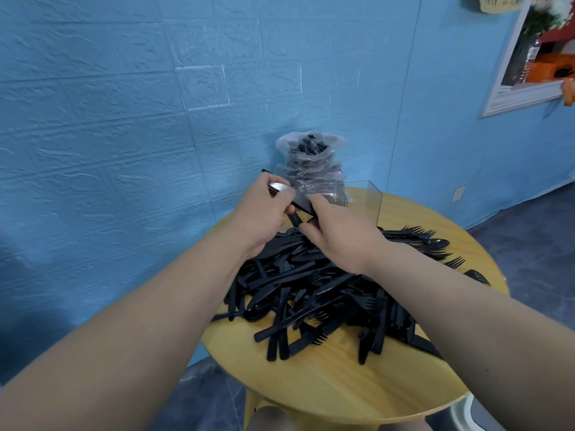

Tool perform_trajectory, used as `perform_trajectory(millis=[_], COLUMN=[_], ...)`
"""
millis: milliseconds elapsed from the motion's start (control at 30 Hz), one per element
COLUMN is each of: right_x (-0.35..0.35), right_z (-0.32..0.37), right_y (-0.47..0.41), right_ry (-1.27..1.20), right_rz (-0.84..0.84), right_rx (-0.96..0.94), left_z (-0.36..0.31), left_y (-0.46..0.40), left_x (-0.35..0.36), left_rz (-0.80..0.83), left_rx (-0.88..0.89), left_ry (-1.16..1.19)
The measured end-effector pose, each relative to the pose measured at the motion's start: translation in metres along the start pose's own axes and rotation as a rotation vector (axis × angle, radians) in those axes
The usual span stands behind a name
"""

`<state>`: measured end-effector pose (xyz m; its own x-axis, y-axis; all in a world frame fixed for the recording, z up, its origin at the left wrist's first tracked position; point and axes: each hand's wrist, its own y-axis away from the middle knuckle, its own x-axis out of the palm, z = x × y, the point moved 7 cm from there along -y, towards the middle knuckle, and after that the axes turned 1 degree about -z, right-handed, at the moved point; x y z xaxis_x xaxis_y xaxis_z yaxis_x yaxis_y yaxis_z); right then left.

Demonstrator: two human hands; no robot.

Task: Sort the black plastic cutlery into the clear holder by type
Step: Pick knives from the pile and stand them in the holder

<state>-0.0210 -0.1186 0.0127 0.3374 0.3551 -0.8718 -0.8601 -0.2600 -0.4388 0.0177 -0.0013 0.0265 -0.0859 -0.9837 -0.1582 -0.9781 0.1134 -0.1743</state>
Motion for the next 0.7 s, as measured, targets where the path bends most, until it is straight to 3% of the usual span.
perform_trajectory(millis=[133, 267, 433, 700], right_x=[-0.008, 0.006, 0.034, 0.051], right_z=[-0.014, -0.040, -0.050, -0.059], right_y=[-0.012, -0.030, -0.053, -0.062], right_ry=[-0.083, 0.092, 0.208, 0.294], right_rz=[-0.058, 0.026, 0.162, 0.195], right_rx=[0.019, 0.082, 0.011, -0.046], left_z=[-0.020, -0.033, -0.015, 0.037], left_y=[-0.029, -0.059, -0.094, -0.123], left_x=[-0.037, -0.073, -0.064, -0.035], left_rz=[-0.212, -0.414, -0.352, -0.192], left_rx=[0.120, 0.202, 0.183, 0.049], left_ry=[-0.130, -0.212, -0.411, -0.532])
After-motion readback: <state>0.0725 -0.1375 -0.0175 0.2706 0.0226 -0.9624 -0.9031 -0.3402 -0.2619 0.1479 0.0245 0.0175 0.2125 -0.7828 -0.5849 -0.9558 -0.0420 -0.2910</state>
